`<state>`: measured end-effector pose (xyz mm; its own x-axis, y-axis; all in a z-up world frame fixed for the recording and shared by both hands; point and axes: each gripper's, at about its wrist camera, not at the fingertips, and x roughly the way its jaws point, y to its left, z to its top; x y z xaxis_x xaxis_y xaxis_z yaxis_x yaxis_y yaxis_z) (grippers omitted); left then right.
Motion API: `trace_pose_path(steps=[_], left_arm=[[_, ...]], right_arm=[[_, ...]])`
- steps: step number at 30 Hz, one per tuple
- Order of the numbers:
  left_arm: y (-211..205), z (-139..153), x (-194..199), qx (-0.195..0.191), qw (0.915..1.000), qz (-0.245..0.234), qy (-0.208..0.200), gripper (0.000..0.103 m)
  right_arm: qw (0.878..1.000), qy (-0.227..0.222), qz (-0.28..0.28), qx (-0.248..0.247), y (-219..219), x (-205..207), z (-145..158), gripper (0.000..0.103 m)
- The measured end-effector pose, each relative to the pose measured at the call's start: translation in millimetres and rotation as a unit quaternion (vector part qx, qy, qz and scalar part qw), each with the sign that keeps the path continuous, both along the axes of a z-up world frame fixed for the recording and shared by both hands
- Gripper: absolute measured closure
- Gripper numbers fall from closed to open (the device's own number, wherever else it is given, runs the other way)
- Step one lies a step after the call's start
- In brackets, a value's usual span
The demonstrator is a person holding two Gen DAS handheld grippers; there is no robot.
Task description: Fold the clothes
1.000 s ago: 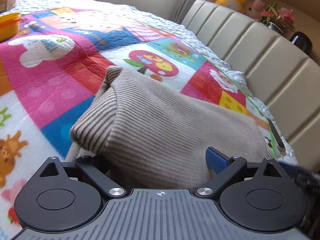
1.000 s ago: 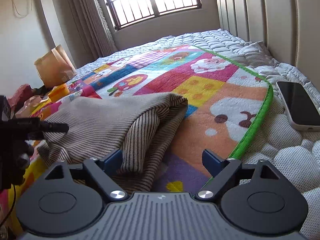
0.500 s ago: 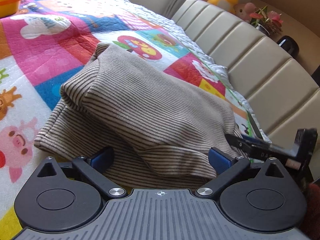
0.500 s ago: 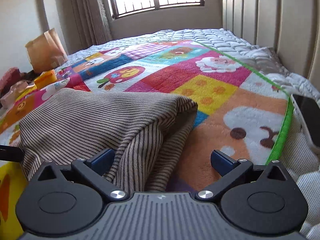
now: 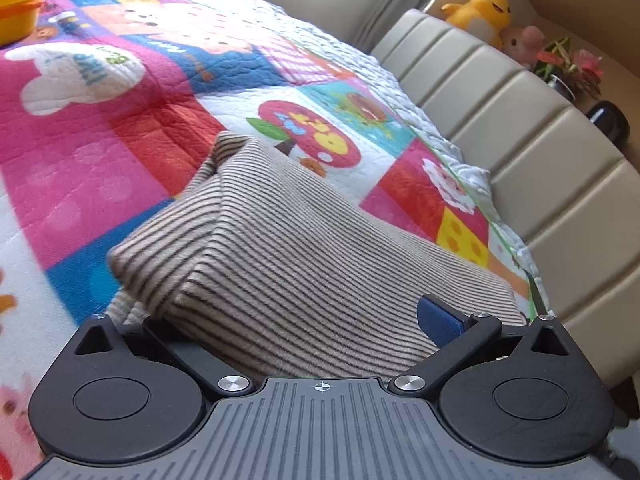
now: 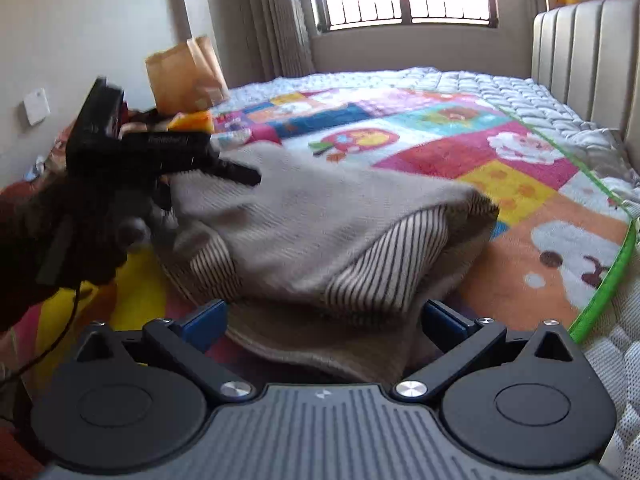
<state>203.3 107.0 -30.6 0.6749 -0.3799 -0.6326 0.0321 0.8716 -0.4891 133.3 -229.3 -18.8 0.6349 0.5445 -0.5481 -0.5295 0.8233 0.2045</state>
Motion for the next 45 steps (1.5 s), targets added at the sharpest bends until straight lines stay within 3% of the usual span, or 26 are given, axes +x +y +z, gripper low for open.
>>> trace_pose_path(steps=[5, 8, 12, 15, 18, 21, 26, 30, 33, 34, 41, 45], left_arm=[[8, 6, -50, -0.022, 0.9997, -0.005, 0.009, 0.0], [5, 10, -77, -0.059, 0.9979, -0.026, 0.009, 0.0], [-9, 3, -90, -0.126, 0.9887, -0.075, 0.032, 0.0], [-19, -9, -82, -0.123, 0.9877, -0.084, 0.048, 0.0], [-23, -14, -69, -0.115, 0.9888, -0.08, 0.052, 0.0], [-22, -14, -47, -0.104, 0.9904, -0.081, 0.042, 0.0], [-18, -11, -9, -0.093, 0.9924, -0.071, 0.037, 0.0], [-16, -4, 19, -0.011, 0.9988, -0.046, 0.012, 0.0], [-16, -1, 31, 0.074, 0.997, -0.021, -0.003, 0.0], [-14, -1, 32, 0.08, 0.9966, -0.02, -0.004, 0.0], [-7, 2, -18, 0.066, 0.9974, -0.026, -0.01, 0.0], [-12, -1, -59, 0.035, 0.9985, -0.038, -0.017, 0.0]], right_arm=[[0.995, -0.031, -0.078, 0.054, -35, 51, 38, 0.0], [0.993, -0.046, -0.109, -0.003, -31, 105, 42, 0.0], [0.989, -0.029, -0.109, -0.091, -5, 161, 13, 0.0], [0.985, -0.003, -0.093, -0.145, 12, 179, -19, 0.0], [0.986, 0.004, -0.084, -0.141, 11, 164, -41, 0.0], [0.991, 0.024, -0.089, -0.101, -4, 141, -42, 0.0], [0.991, 0.019, -0.089, -0.102, -13, 92, -39, 0.0], [0.993, 0.026, -0.078, -0.091, -8, 56, -36, 0.0], [0.994, 0.034, -0.073, -0.068, 2, 30, -36, 0.0], [0.995, 0.038, -0.08, -0.056, 4, 25, -37, 0.0], [0.993, 0.04, -0.115, 0.002, -2, 13, -46, 0.0], [0.993, 0.032, -0.118, 0.003, -2, 10, -48, 0.0]])
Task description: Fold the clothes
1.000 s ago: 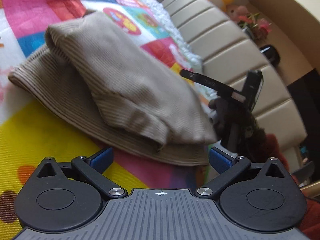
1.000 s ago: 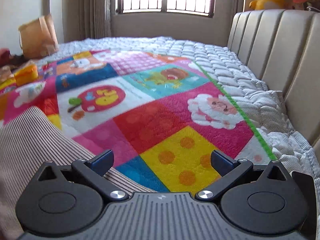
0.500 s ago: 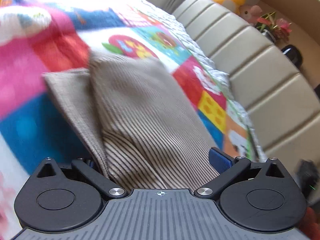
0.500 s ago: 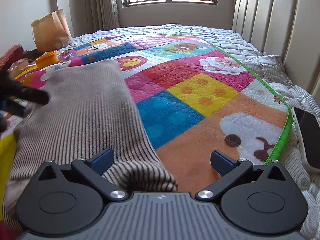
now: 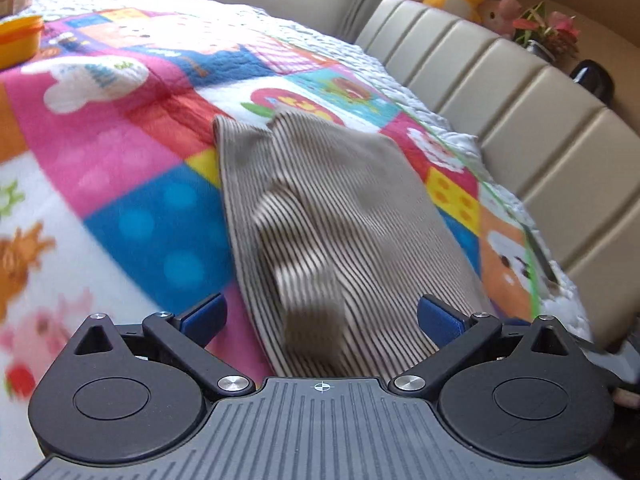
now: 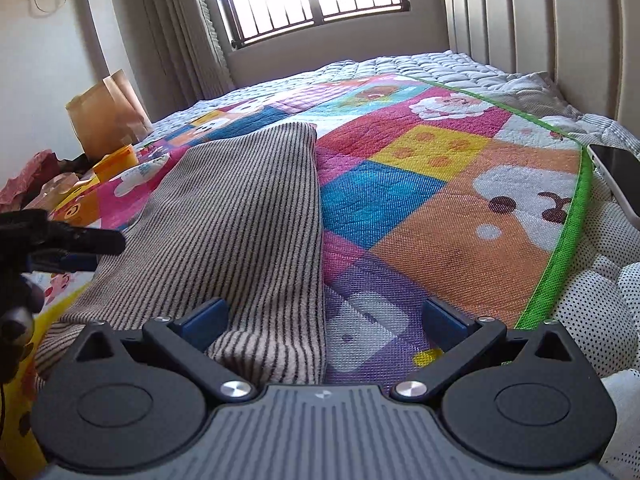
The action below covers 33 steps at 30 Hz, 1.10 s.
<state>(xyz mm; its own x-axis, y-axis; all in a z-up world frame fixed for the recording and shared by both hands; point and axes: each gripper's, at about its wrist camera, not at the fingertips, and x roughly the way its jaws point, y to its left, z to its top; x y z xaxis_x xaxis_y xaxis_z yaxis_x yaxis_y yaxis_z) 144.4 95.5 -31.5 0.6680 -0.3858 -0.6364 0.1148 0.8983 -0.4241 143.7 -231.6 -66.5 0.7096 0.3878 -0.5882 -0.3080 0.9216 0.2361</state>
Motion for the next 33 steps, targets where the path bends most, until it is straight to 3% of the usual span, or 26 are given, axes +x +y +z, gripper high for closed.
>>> trace_pose_path(steps=[6, 8, 11, 15, 18, 26, 33], left_arm=[[-7, 0, -34, -0.026, 0.9997, 0.001, -0.002, 0.0], [-7, 3, -41, -0.027, 0.9996, -0.007, -0.002, 0.0], [-10, 3, -46, -0.029, 0.9995, -0.015, -0.004, 0.0], [-23, -1, -48, -0.005, 0.9998, -0.018, -0.007, 0.0], [-34, -3, -50, 0.035, 0.9988, -0.028, -0.018, 0.0], [-36, -4, -50, 0.073, 0.9962, -0.037, -0.031, 0.0], [-27, -4, -54, 0.074, 0.9964, -0.029, -0.031, 0.0]], right_arm=[[1.0, -0.009, -0.016, -0.005, 4, -8, 13, 0.0], [0.999, -0.041, -0.003, 0.0, 2, -14, 27, 0.0], [0.994, -0.095, -0.014, -0.058, 6, -17, 39, 0.0], [0.995, -0.045, -0.012, -0.086, 3, -4, 16, 0.0], [0.996, -0.044, -0.022, -0.078, 2, -19, -1, 0.0], [0.997, -0.027, -0.025, -0.066, -1, -35, 6, 0.0], [0.998, -0.031, 0.01, -0.057, -4, -45, 21, 0.0]])
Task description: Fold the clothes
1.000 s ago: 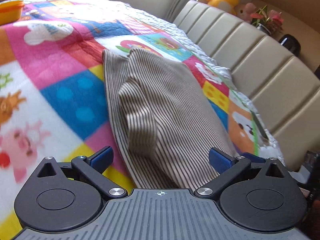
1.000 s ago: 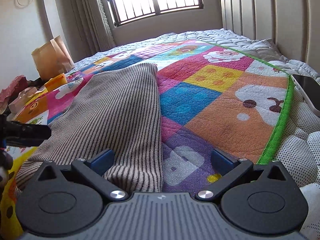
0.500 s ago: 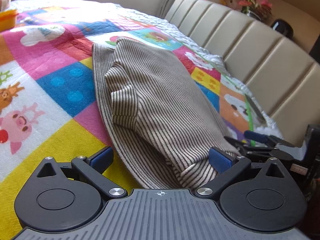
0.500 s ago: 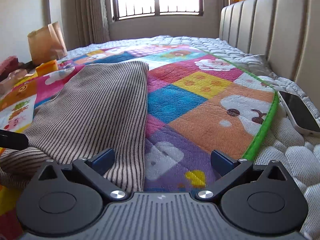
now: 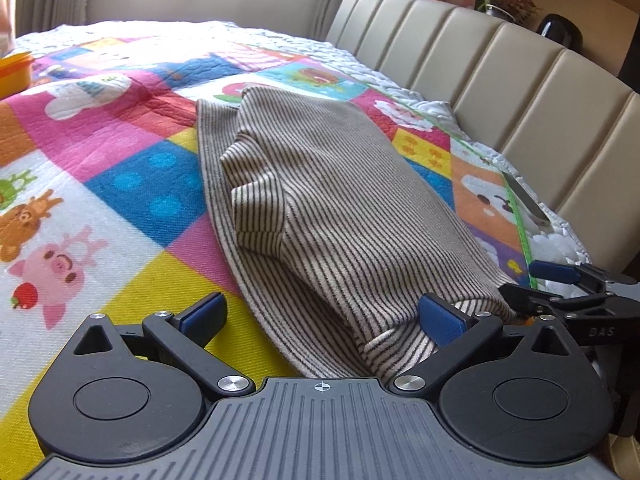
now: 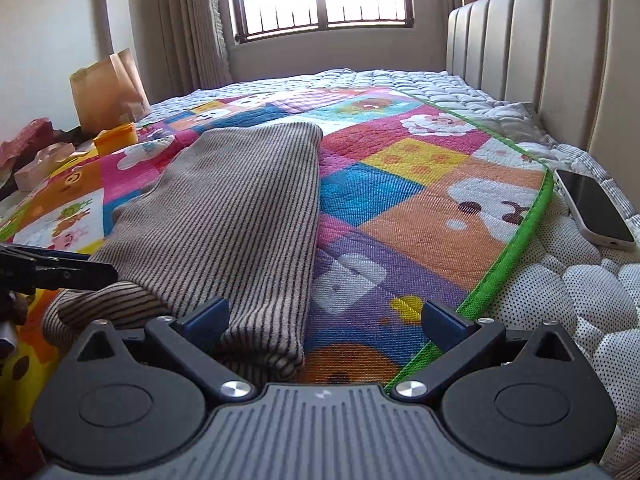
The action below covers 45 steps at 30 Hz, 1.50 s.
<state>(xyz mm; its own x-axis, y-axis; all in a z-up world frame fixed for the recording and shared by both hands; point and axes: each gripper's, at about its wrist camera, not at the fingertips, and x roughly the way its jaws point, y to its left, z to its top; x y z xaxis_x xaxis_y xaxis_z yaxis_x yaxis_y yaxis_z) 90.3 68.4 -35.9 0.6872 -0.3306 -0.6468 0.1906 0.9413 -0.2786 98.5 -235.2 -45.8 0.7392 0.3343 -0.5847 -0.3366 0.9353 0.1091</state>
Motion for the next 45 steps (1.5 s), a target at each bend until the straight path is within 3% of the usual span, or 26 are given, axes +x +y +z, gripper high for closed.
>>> trace_pose_path(steps=[6, 11, 18, 20, 22, 23, 26, 29, 34, 37, 42, 45], left_arm=[[-1, 1, -4, 0.007, 0.9999, 0.012, 0.001, 0.0], [0, 0, -7, 0.01, 0.9999, 0.012, 0.0, 0.0], [9, 0, -15, 0.017, 0.9998, 0.01, -0.001, 0.0], [11, 2, -18, 0.021, 0.9997, 0.016, -0.002, 0.0], [14, 4, -22, 0.024, 0.9995, 0.022, -0.002, 0.0], [18, 5, -24, 0.022, 0.9994, 0.026, -0.001, 0.0], [29, 6, -28, 0.014, 0.9991, 0.039, 0.002, 0.0], [39, 8, -30, 0.016, 0.998, 0.061, 0.006, 0.0], [55, 12, -36, 0.01, 0.9967, 0.081, 0.008, 0.0], [57, 16, -41, 0.008, 0.9975, 0.07, 0.005, 0.0], [49, 18, -48, -0.001, 0.9999, 0.013, -0.004, 0.0], [39, 16, -51, -0.006, 0.9997, -0.023, -0.009, 0.0]], right_arm=[[0.998, -0.058, 0.0, 0.011, -6, 10, 27, 0.0], [0.997, -0.014, -0.01, -0.077, 7, 36, -9, 0.0], [0.998, -0.014, -0.011, -0.058, -1, 17, -12, 0.0], [0.997, -0.033, 0.011, -0.064, 3, 10, -3, 0.002], [0.996, -0.053, 0.034, -0.07, 7, 3, 7, 0.021], [0.994, -0.063, 0.045, -0.073, 10, -1, 12, 0.023], [0.985, -0.088, 0.132, -0.067, 27, -17, 25, 0.024], [0.965, -0.095, 0.23, -0.078, 54, -32, 24, 0.022], [0.941, -0.118, 0.281, -0.149, 93, -44, 2, 0.014], [0.944, -0.113, 0.271, -0.148, 97, -40, -1, 0.013], [0.979, -0.013, 0.202, -0.018, 71, -2, 12, 0.013], [0.984, 0.03, 0.174, 0.038, 58, 15, 11, 0.013]])
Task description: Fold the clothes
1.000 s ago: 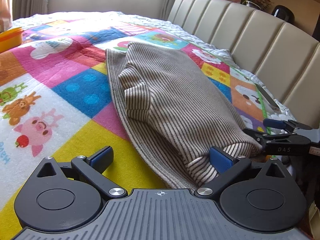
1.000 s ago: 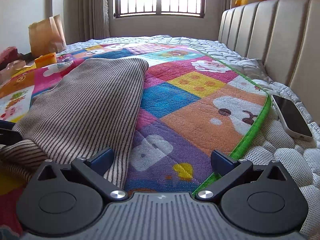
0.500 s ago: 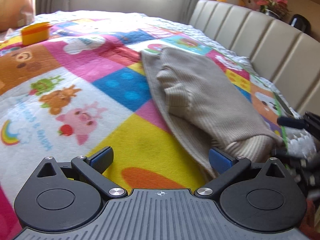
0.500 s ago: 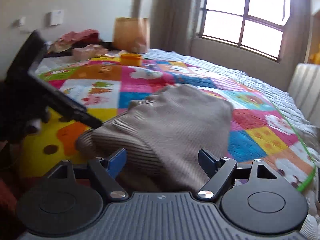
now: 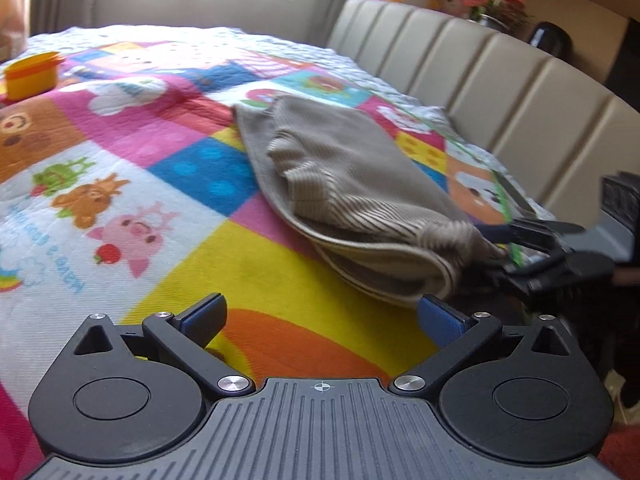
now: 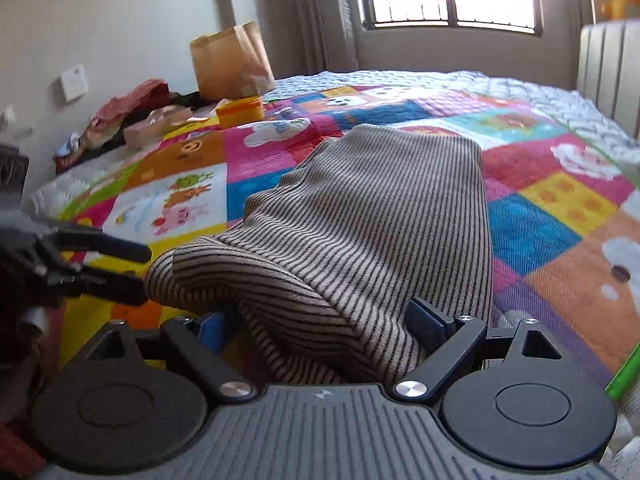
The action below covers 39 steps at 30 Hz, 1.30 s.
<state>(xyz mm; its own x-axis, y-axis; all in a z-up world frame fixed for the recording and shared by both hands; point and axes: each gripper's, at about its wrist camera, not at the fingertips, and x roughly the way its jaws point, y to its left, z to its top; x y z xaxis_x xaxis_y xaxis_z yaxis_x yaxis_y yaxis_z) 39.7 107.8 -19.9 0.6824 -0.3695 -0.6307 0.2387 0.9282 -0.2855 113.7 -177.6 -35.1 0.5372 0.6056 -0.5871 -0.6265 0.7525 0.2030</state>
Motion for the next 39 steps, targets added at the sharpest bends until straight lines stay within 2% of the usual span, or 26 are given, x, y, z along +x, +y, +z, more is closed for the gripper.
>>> trace_pose_path(steps=[3, 9, 15, 19, 22, 25, 29, 30, 32, 34, 37, 39], left_arm=[[-11, -4, 1, 0.013, 0.9996, -0.025, 0.002, 0.0], [-36, -11, 15, 0.058, 0.9982, -0.011, 0.008, 0.0], [-33, -6, 30, 0.034, 0.9992, 0.017, 0.012, 0.0], [-29, -1, 32, 0.023, 0.9994, 0.026, 0.007, 0.0], [-27, 2, 33, 0.017, 0.9994, 0.031, 0.004, 0.0], [-27, 5, 34, 0.013, 0.9993, 0.035, 0.003, 0.0], [-27, 10, 31, 0.014, 0.9992, 0.037, -0.005, 0.0], [-25, 11, 29, 0.014, 0.9992, 0.038, -0.007, 0.0], [-20, 14, 25, 0.013, 0.9992, 0.036, -0.011, 0.0], [-16, 15, 21, 0.007, 0.9995, 0.027, -0.016, 0.0], [-12, 15, 18, 0.004, 0.9997, 0.01, -0.02, 0.0], [-16, 12, 20, 0.012, 0.9998, 0.002, -0.015, 0.0]], right_arm=[[1.0, -0.011, 0.001, -0.01, 3, -3, -4, 0.011], [0.994, -0.08, 0.03, -0.071, 17, -29, 0, 0.008], [0.985, -0.134, 0.041, -0.099, 14, -47, 10, 0.005], [0.986, -0.148, 0.031, -0.074, 3, -51, 19, 0.007], [0.986, -0.147, 0.045, -0.07, 5, -53, 20, 0.009], [0.979, -0.166, 0.064, -0.104, 22, -56, 9, 0.009], [0.959, -0.213, 0.059, -0.175, 46, -54, -13, 0.011], [0.962, -0.205, 0.052, -0.17, 46, -49, -13, 0.017], [0.982, -0.149, 0.025, -0.116, 34, -31, -3, 0.026], [0.995, -0.086, -0.005, -0.05, 18, -10, 9, 0.027], [0.999, -0.036, -0.037, 0.004, 1, 8, 16, 0.027], [0.999, -0.026, -0.04, 0.011, -2, 11, 15, 0.027]])
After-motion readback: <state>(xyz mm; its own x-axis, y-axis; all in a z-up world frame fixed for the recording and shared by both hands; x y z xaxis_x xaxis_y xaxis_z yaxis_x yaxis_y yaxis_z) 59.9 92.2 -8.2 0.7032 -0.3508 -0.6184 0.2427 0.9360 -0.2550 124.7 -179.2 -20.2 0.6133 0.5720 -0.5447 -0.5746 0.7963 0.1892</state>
